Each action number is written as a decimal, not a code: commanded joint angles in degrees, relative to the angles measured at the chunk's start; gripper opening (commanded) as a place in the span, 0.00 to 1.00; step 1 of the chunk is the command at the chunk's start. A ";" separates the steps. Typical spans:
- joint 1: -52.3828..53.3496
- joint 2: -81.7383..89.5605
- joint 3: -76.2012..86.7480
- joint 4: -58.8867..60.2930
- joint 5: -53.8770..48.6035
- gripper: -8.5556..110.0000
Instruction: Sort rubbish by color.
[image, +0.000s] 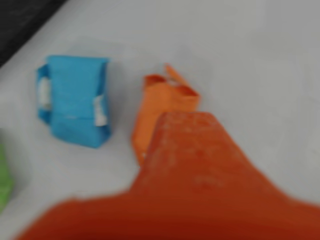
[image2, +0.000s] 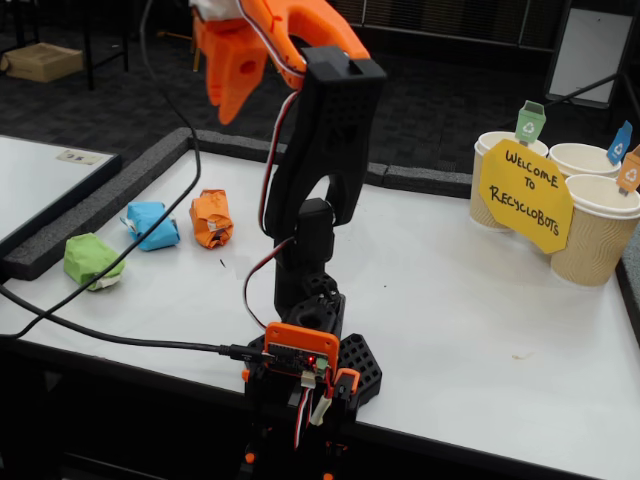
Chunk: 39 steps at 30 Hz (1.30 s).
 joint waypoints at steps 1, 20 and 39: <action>-4.13 -1.14 -7.03 0.35 -1.14 0.15; -7.21 -8.88 7.56 -2.02 -42.01 0.18; -7.29 -15.21 3.87 -7.12 -60.91 0.19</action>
